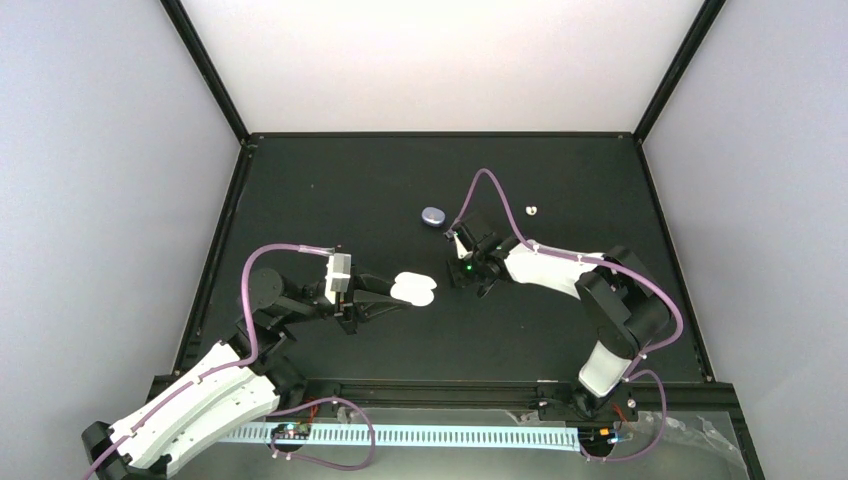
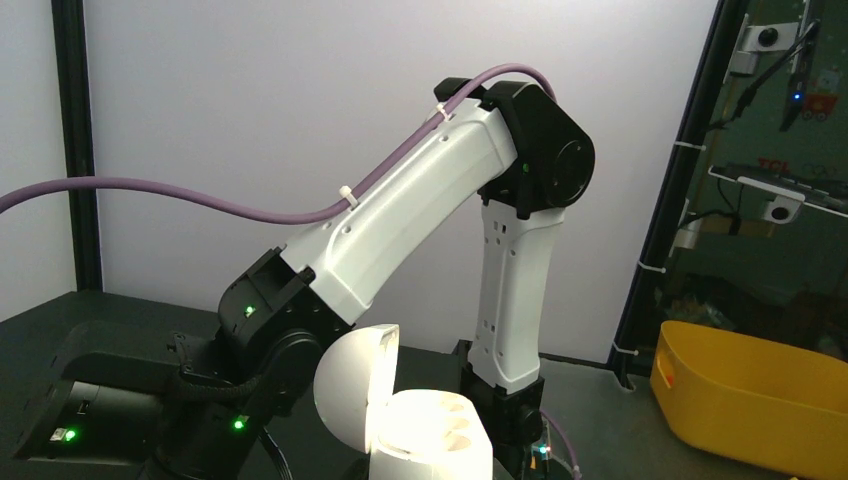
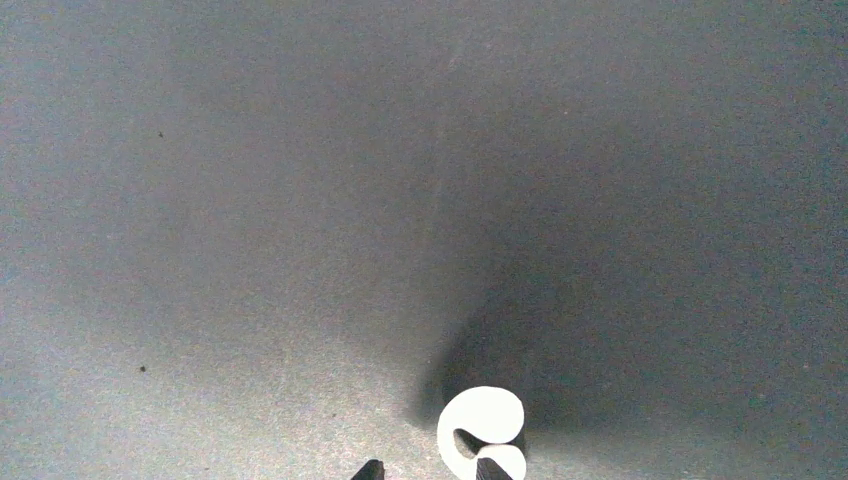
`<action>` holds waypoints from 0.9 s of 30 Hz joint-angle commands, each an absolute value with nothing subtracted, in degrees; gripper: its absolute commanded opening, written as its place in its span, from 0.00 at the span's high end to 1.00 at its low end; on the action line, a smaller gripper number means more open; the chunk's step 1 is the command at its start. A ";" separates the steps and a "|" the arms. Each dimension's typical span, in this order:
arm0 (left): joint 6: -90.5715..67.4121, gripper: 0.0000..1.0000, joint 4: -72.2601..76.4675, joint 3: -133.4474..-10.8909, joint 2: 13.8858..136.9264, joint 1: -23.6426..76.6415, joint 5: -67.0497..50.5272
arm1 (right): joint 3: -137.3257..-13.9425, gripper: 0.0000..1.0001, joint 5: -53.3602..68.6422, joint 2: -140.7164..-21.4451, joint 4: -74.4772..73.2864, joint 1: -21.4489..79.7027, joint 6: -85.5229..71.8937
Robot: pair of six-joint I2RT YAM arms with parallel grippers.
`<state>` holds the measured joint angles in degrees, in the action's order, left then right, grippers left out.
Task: Insert the wireless bluetooth earbuds into the charging case
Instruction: Pick up the earbud from the center of the board.
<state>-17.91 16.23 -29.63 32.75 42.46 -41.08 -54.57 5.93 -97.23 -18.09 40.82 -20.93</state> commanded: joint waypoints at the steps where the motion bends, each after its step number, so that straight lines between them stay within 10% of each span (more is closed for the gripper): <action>1: -17.09 0.98 16.34 -29.97 32.72 42.77 -40.45 | -55.24 0.77 0.10 -97.51 -19.06 40.88 -20.57; 27: -17.34 0.98 16.73 -29.88 32.99 42.72 -40.62 | -53.89 0.99 -5.17 -93.52 -19.31 40.87 -20.66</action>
<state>-17.93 16.27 -29.63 32.77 42.46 -41.08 -54.63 -2.90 -96.73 -19.70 40.80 -20.75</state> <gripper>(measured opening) 0.213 0.016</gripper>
